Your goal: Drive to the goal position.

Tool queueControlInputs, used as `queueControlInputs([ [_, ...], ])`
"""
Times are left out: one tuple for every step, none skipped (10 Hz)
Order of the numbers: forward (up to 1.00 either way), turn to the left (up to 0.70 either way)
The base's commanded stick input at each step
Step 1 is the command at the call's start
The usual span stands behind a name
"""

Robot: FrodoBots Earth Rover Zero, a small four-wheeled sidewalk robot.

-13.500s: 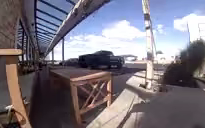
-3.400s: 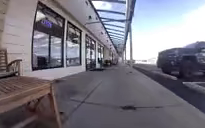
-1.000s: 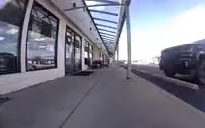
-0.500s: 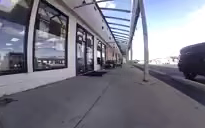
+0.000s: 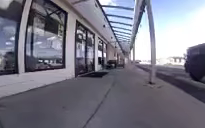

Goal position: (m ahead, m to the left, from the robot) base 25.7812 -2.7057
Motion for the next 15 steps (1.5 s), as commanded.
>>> queueControlInputs([
  [0.70,0.00],
  [0.70,0.00],
  [0.70,0.00],
  [0.70,0.00],
  [0.70,0.00],
  [0.70,0.00],
  [0.70,0.00],
  [0.70,0.00],
  [0.70,0.00],
  [0.70,0.00],
  [0.70,0.00],
  [0.70,0.00],
  [0.70,0.00],
  [0.70,0.00],
  [0.70,0.00],
])
